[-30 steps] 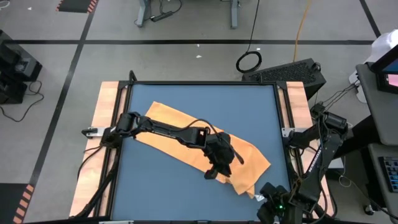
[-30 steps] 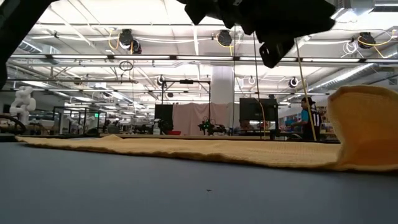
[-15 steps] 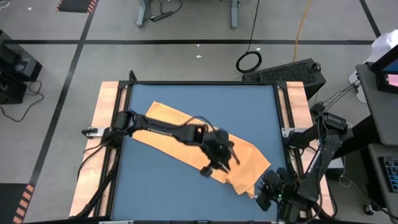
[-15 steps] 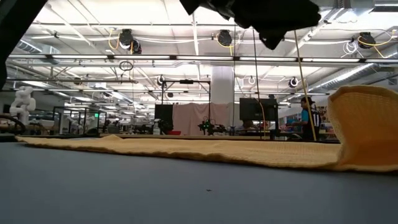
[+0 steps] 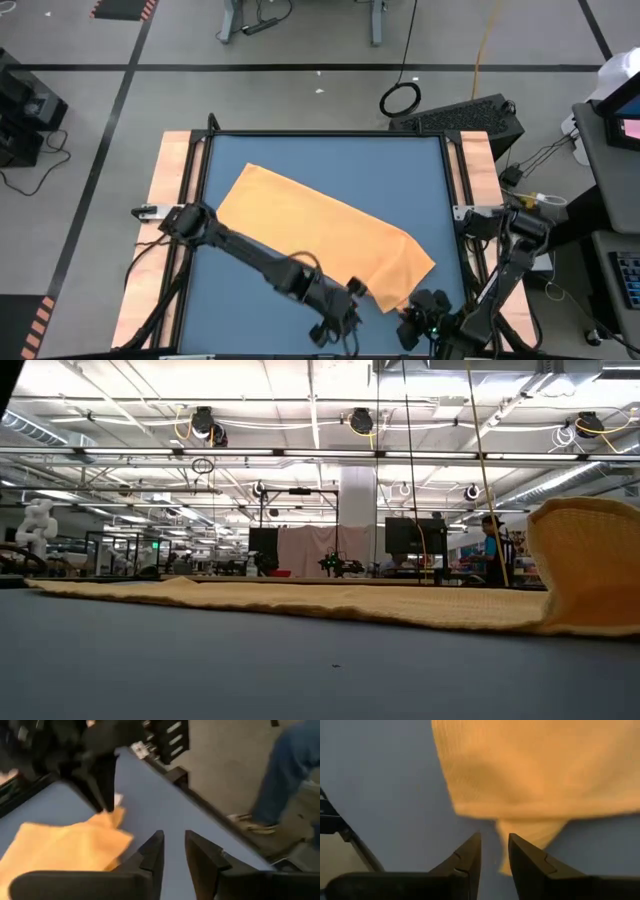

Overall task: Roll towel into tight, uniform cylinder
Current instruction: Fold the orange microfiber cloth

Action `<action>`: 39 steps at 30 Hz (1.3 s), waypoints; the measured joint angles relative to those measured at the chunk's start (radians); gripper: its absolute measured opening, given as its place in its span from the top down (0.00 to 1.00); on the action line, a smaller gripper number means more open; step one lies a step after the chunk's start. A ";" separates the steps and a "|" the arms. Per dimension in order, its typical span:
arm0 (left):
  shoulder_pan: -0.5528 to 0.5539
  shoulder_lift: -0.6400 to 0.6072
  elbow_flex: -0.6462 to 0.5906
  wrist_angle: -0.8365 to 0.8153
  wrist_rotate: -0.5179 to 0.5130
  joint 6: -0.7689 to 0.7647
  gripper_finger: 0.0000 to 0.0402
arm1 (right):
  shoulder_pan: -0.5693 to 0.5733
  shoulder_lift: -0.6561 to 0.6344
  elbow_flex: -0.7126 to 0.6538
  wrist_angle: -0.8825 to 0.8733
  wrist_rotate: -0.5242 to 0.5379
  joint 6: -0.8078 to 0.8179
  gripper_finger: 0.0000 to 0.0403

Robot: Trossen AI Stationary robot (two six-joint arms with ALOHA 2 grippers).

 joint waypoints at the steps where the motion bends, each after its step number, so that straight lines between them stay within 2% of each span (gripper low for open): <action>1: -0.013 0.005 0.000 -0.004 -0.018 -0.003 0.74 | -0.004 0.022 0.000 0.034 -0.004 0.004 0.78; 6: -0.030 0.045 0.000 -0.003 -0.055 -0.031 0.58 | -0.008 0.094 0.002 0.146 -0.009 -0.017 0.75; 10: -0.028 0.071 0.000 0.033 -0.107 -0.014 0.52 | -0.008 0.102 0.013 0.099 -0.063 -0.019 0.71; 14: -0.009 0.074 0.000 0.026 -0.158 0.037 0.51 | -0.011 0.105 0.014 0.049 -0.060 -0.006 0.68; 20: 0.020 0.074 0.000 -0.027 -0.165 0.074 0.51 | -0.009 0.137 0.018 0.066 -0.016 -0.073 0.60; 27: 0.025 0.074 0.000 0.046 -0.203 0.168 0.51 | -0.005 0.142 0.021 0.056 0.023 -0.095 0.53; 30: 0.030 0.085 0.000 0.114 -0.201 0.206 0.51 | -0.003 0.148 0.061 -0.012 0.011 -0.119 0.53; 33: 0.037 0.126 0.002 0.174 -0.172 0.260 0.51 | 0.000 0.148 0.136 -0.167 -0.036 -0.102 0.56; 36: 0.038 0.175 0.000 0.228 -0.154 0.359 0.51 | 0.008 0.147 0.227 -0.284 -0.080 -0.101 0.61; 39: 0.031 0.209 -0.001 0.301 -0.182 0.467 0.51 | 0.024 0.144 0.276 -0.325 -0.089 -0.110 0.64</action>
